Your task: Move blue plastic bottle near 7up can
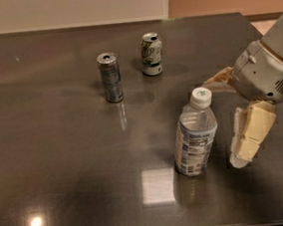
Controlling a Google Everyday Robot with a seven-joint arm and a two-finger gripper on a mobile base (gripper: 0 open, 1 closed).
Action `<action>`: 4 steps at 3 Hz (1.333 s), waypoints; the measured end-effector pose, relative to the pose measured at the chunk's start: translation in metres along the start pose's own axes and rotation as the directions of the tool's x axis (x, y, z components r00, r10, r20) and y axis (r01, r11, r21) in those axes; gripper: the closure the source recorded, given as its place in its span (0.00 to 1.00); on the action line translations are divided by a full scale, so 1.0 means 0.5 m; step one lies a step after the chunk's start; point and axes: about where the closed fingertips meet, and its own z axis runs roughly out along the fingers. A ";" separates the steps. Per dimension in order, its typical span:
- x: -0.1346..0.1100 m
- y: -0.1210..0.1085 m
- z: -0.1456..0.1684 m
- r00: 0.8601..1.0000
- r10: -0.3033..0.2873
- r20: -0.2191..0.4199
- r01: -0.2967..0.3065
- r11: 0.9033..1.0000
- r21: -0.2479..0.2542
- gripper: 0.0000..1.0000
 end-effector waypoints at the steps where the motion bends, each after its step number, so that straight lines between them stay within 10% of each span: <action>1: -0.030 0.034 0.020 0.997 -0.033 0.063 0.037 0.998 -0.053 0.00; 2: -0.060 0.054 0.026 0.991 -0.059 0.119 0.068 0.995 -0.076 0.00; 4: -0.110 0.044 0.021 0.973 -0.092 0.212 0.108 0.992 -0.065 0.41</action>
Offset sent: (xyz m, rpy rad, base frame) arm -0.0415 0.0484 0.0091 0.1926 0.0606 0.1445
